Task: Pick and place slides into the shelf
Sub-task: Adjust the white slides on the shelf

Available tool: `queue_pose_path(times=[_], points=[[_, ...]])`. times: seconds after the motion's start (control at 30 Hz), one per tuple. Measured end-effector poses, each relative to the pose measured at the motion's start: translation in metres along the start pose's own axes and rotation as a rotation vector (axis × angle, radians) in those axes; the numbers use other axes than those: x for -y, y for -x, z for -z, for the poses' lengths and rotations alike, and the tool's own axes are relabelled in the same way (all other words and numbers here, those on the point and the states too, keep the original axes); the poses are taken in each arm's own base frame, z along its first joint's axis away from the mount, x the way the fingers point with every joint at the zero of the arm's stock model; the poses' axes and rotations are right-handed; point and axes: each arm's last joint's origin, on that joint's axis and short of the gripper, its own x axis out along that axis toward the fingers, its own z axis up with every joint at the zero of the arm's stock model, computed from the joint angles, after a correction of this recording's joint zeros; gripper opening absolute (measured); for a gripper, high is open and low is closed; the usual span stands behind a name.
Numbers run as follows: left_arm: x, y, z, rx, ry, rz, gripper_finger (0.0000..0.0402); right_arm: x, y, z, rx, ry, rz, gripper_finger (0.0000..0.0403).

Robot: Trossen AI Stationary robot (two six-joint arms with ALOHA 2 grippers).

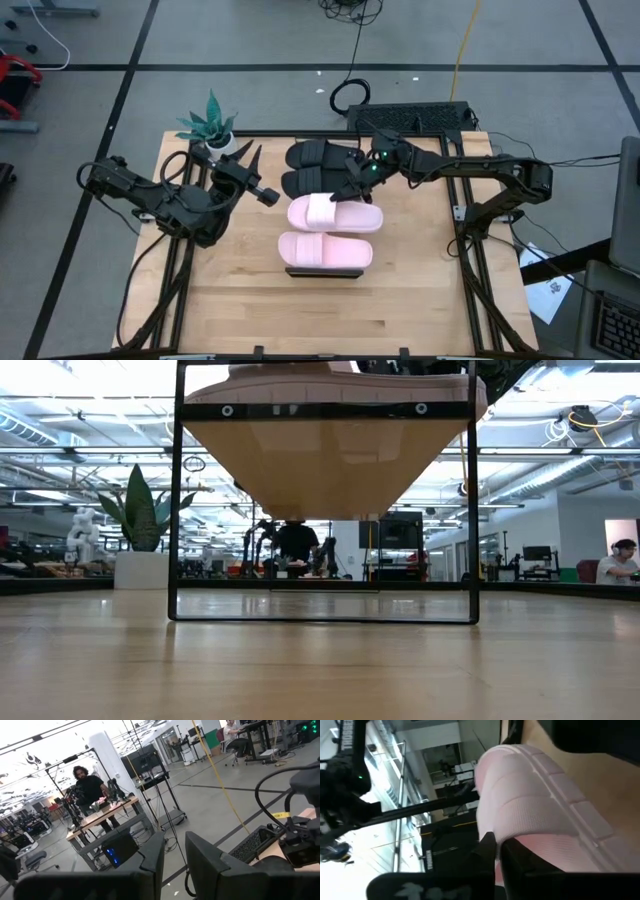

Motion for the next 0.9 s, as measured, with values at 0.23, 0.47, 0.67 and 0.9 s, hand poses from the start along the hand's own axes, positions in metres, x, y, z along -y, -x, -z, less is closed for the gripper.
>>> queue_pose_path(times=[0.23,0.47,0.67,0.9], points=[[0.0000,0.0001,0.0000,0.000,-0.004,0.000,0.0081,0.0008,-0.0013,0.0014,-0.007,0.049,0.007,0.0000],[0.0000,0.0001,0.0000,0.000,-0.003,0.000,0.0081,0.0006,0.0044,-0.0047,0.027,0.058,0.002,0.0000],[0.0000,0.0001,0.0000,0.000,0.008,0.000,0.0081,0.0001,0.0040,-0.0047,0.039,0.063,0.000,0.0000],[0.0003,-0.0024,-0.0002,0.007,0.011,0.014,0.0081,-0.0003,-0.0004,-0.0002,0.020,0.070,-0.001,0.0000]])
